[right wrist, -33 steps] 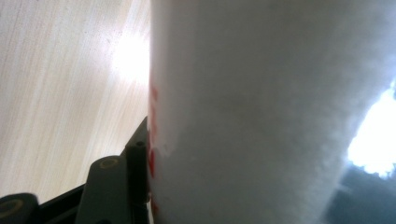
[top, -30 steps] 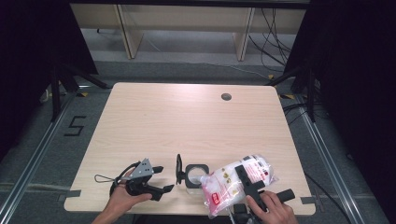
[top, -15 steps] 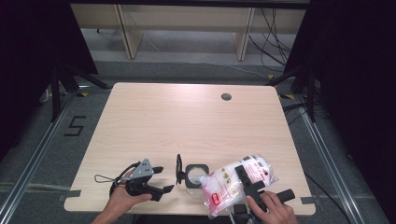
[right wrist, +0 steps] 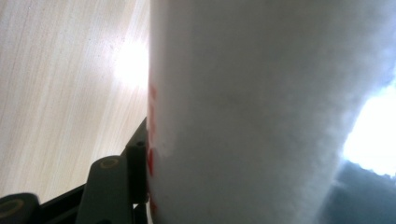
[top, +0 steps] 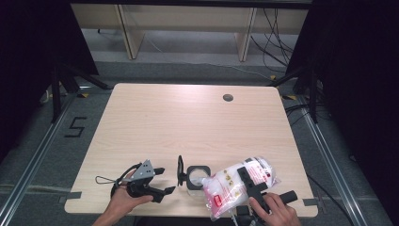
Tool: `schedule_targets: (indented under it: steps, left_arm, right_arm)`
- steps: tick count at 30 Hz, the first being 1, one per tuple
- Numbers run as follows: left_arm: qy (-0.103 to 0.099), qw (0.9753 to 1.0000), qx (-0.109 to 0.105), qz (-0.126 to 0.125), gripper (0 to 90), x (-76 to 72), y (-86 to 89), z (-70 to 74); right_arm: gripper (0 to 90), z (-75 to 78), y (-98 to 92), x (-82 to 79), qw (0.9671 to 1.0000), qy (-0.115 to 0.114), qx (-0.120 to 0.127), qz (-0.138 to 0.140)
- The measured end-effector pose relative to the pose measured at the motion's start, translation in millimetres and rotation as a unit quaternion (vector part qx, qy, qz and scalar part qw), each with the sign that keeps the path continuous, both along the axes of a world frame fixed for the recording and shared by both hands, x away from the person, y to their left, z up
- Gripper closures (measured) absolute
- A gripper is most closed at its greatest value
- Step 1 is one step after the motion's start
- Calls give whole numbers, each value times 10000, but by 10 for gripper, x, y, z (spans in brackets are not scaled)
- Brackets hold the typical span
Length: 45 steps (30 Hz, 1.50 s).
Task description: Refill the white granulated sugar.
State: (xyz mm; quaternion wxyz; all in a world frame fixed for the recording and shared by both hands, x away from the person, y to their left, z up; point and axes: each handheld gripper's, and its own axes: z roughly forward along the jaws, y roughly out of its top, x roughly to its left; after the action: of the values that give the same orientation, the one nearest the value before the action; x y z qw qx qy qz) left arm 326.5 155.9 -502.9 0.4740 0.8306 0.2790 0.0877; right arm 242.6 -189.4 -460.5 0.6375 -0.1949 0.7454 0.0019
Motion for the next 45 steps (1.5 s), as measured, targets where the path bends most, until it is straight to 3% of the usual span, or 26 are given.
schedule_targets:
  steps: [10, 14, 15, 17, 20, 22, 24, 25, 26, 27, 28, 30, 32, 34, 36, 37, 39, 41, 42, 43, 44, 45]
  left_arm:
    - [43, 10000, -41, 75, 201, -6, -5, 4]
    - [-22, 10000, 67, 26, 201, -2, 11, 8]
    - [62, 10000, -5, 27, 201, 1, 7, 13]
    - [44, 9999, -103, 80, 201, -7, -4, 4]
    - [-10, 10000, 2, 37, 201, 7, 12, 10]
    - [24, 9999, -98, 49, 201, 1, -8, 18]
    - [-43, 10000, -47, -28, 202, 11, -10, 19]
    - [17, 10000, -59, 11, 202, 8, -15, 11]
    - [-57, 10000, 38, -58, 201, 19, -4, 14]
    - [-61, 9999, 51, -66, 201, 19, -2, 13]
    - [-56, 10000, 0, -48, 201, 14, -7, 11]
    - [-45, 10000, -30, -13, 201, 4, -4, 18]
    - [-53, 10000, -74, 1, 201, 8, -9, 12]
    - [39, 10000, -52, 21, 202, 3, -11, 10]
    - [-33, 10000, 90, -13, 201, 18, 5, 16]
    - [45, 10000, -46, 28, 201, 4, -11, 14]
    - [-54, 10000, -10, -36, 201, 7, -5, 17]
    - [16, 10000, -79, 30, 201, 1, -11, 8]
    - [-39, 10000, 84, 8, 201, 13, 8, 16]
    - [-43, 10000, 74, 7, 201, 13, 7, 17]
    - [-22, 10000, -64, -7, 201, 7, -8, 11]
    - [-50, 10000, -41, -17, 201, 8, -6, 12]
  right_arm:
    - [420, -4, -6, -9, 10000, 56, 36, -35]
    - [421, 1, -7, -10, 10000, 67, 22, -18]
    - [421, 1, -6, -7, 10000, 73, 15, -21]
    - [421, 5, -7, -8, 10000, 17, 7, 38]
    - [421, 9, -8, -5, 10000, 5, 0, 45]
    - [421, -2, -14, -6, 10000, 62, 36, -14]
    - [421, 2, -17, 0, 10000, 30, 29, 37]
    - [422, -2, -21, 3, 10000, 61, 43, 11]
    - [422, -13, -29, -11, 9997, 150, 120, -169]
    - [422, -23, -36, -5, 9997, 113, 155, -140]
    - [422, -1, -29, 11, 10000, 52, 32, -8]
    - [422, -22, -49, 4, 9998, 99, 160, -104]
    - [422, 5, -38, 9, 10000, 35, -1, -47]
    - [422, 9, -36, 2, 10000, -1, 4, -17]
    - [422, 8, -28, 3, 10000, -2, 3, -3]
    - [422, 5, -26, -6, 9999, 81, 14, -84]
    - [423, -22, -40, -21, 9997, 105, 169, -157]
    - [422, -3, -32, -12, 10000, 44, 57, -57]
    - [423, -14, -35, -13, 9998, 75, 113, -108]
    - [423, -17, -39, -20, 9997, 78, 141, -156]
    - [423, -14, -40, -17, 9998, 72, 125, -131]
    - [423, 16, -27, -3, 10000, -6, -23, 12]
